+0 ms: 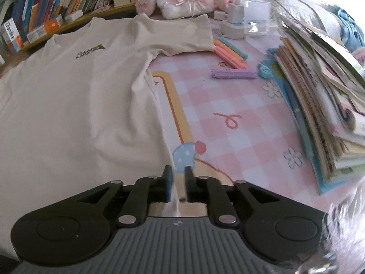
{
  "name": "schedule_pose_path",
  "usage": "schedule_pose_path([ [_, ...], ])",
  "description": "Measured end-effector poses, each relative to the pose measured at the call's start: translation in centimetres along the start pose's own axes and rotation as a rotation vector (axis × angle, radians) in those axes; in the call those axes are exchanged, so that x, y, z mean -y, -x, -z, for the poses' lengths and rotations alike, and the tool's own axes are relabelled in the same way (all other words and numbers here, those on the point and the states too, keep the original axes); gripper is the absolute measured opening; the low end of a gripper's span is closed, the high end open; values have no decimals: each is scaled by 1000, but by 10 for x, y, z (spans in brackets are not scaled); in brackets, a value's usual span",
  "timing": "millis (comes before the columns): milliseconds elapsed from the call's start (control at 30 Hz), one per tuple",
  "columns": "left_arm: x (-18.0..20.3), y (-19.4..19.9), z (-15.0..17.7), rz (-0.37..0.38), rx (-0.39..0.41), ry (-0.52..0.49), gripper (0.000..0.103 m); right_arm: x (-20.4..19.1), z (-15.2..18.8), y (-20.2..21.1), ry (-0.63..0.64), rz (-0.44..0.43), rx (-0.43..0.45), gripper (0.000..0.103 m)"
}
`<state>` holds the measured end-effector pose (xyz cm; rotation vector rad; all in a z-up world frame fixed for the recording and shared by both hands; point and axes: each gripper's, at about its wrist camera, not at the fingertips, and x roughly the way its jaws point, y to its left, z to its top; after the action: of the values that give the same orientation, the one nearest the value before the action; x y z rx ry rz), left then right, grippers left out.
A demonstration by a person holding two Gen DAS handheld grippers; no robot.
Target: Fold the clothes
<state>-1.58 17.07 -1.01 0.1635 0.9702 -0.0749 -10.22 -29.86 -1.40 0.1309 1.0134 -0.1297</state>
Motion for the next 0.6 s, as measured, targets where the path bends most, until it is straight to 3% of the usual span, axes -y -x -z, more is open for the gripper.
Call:
schedule_pose_path([
  [100, 15, 19, 5, 17, 52, -85, 37, 2, 11, 16, 6, -3, -25, 34],
  [133, 20, 24, 9, 33, 70, -103, 48, 3, 16, 20, -2, -12, -45, 36],
  [167, 25, 29, 12, 47, 84, -118, 52, 4, 20, 23, -14, -20, -66, 37],
  [300, 39, 28, 23, 92, 61, -149, 52, 4, 36, 30, -125, -70, -129, 43],
  [533, 42, 22, 34, 122, 28, -155, 52, 20, 50, 38, -171, -21, -190, 44],
  [600, 38, 22, 37, 118, 23, -145, 52, 25, 53, 41, -182, -6, -207, 16],
])
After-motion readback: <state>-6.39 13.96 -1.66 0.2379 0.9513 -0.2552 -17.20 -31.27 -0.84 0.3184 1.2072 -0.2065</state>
